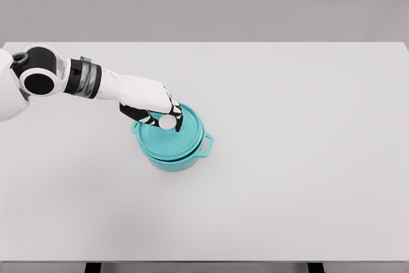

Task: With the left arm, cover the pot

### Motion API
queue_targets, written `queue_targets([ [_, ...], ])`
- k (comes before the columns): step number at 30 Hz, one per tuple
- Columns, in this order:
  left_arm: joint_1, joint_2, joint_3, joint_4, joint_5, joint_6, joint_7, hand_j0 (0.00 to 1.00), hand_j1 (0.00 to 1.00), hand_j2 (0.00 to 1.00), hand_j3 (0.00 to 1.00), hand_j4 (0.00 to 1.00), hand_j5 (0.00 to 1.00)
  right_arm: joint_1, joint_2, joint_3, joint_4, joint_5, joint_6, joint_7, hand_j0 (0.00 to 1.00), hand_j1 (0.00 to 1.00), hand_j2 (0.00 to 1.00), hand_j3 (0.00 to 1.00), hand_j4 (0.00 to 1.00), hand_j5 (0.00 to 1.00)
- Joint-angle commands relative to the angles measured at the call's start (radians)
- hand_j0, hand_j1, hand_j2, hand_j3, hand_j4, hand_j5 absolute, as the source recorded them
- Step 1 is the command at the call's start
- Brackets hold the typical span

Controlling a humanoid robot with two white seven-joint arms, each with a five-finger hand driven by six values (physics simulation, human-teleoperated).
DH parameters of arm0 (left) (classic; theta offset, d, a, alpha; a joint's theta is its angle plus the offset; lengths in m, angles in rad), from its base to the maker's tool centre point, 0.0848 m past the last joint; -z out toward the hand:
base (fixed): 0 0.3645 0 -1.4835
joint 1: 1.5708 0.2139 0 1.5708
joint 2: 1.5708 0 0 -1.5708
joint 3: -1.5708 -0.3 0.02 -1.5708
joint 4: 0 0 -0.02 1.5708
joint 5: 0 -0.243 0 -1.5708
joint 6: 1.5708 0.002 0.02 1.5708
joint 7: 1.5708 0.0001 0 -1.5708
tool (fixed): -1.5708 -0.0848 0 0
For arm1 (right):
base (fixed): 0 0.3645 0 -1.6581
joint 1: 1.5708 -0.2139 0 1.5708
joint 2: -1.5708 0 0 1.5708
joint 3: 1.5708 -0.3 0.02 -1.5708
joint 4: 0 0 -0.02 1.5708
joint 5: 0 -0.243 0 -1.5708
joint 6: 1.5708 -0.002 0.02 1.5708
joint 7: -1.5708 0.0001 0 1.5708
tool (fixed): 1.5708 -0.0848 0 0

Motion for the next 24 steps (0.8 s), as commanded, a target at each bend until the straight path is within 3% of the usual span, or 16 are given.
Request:
queue_targets([
  [1,0.0,0.0,-0.002,-0.01,-0.003,-0.007,-0.005,0.46,0.46,0.46,0.46,0.46,0.46,0.0,0.0,0.0,0.0,0.0,0.0,0.0,1.0,1.0,1.0,1.0,1.0,1.0],
  [15,0.002,0.0,-0.002,-0.015,-0.003,-0.007,-0.005,0.46,0.46,0.46,0.46,0.46,0.46,0.0,0.0,0.0,0.0,0.0,0.0,0.002,1.0,1.0,1.0,1.0,1.0,1.0],
  [16,0.002,0.0,-0.002,-0.015,-0.003,-0.007,-0.004,0.49,0.49,0.49,0.49,0.49,0.49,0.0,0.0,0.0,0.0,0.0,0.0,0.0,1.0,1.0,1.0,1.0,1.0,1.0],
  [19,0.002,0.002,-0.002,-0.013,-0.006,-0.007,-0.004,0.71,0.71,0.71,0.71,0.71,0.71,-0.002,0.0,0.0,0.0,0.0,0.0,0.0,1.0,1.0,1.0,1.0,1.0,1.0],
  [24,0.002,0.005,-0.002,-0.016,-0.006,-0.007,-0.004,0.85,0.85,0.85,0.85,0.85,0.85,0.0,0.0,0.0,0.0,0.0,0.0,0.0,1.0,1.0,1.0,1.0,1.0,1.0],
])
